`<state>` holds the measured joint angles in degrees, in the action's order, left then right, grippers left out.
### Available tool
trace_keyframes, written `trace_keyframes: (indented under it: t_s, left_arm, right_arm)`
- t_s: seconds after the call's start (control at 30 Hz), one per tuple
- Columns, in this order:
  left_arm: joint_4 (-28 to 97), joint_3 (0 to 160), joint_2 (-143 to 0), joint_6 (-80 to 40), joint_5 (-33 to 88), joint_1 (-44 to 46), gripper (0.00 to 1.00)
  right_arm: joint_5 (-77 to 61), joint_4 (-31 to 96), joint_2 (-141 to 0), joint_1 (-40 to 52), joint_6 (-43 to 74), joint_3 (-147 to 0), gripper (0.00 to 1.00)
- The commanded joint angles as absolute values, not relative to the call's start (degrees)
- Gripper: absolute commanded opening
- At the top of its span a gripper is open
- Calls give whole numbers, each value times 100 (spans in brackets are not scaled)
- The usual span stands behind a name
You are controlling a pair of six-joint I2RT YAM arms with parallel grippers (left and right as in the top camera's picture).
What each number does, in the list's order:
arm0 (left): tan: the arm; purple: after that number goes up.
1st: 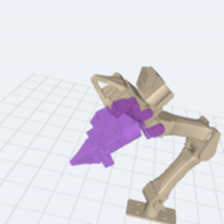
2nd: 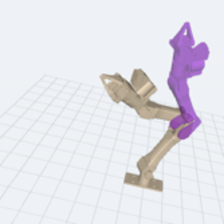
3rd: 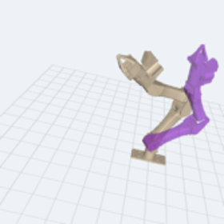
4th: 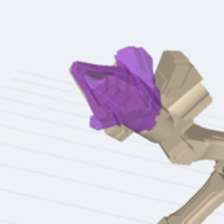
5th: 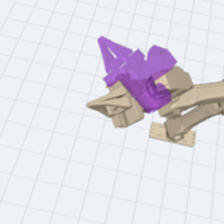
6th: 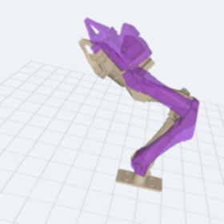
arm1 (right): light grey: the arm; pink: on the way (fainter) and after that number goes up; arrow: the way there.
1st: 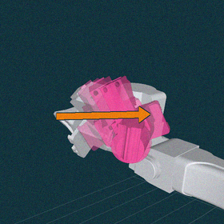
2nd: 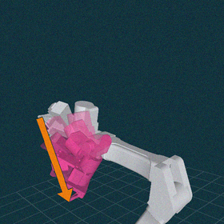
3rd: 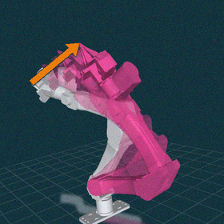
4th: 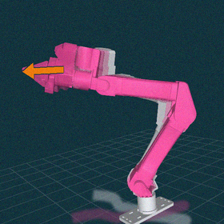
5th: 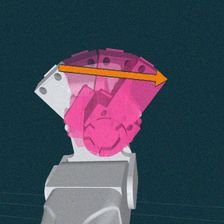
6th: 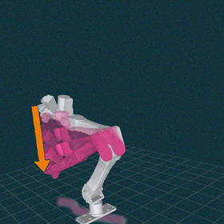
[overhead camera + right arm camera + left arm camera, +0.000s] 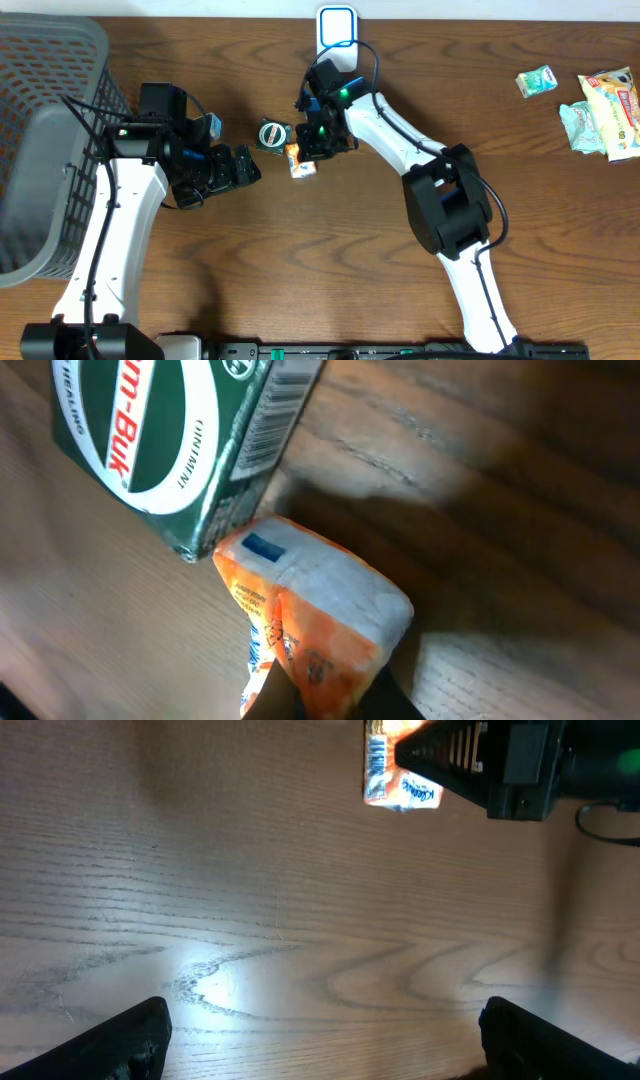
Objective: Scan the item barcode
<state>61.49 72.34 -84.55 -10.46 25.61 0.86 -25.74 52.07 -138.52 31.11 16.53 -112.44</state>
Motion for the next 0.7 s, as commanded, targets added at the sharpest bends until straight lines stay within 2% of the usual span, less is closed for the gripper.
trace_keyframes:
  t_s: [0.0, 0.43, 0.57, 0.67]
  left_arm:
    - [6163, 7223, -8497, -969, 2591, 99, 98]
    - [6163, 7223, -8497, -969, 2591, 99, 98]
    - [6163, 7223, -8497, -969, 2591, 99, 98]
    - [6163, 7223, -8497, -969, 2591, 99, 98]
  right_arm:
    - [-2349, 5315, -13819, 3074, 1712, -11100, 1]
    - [-2794, 5509, -12621, 2272, 663, -11373, 1]
    - [-3747, 5546, -12254, 1780, 152, -11373, 1]
    - [-4984, 5572, -12215, 1417, -228, -11371, 1]
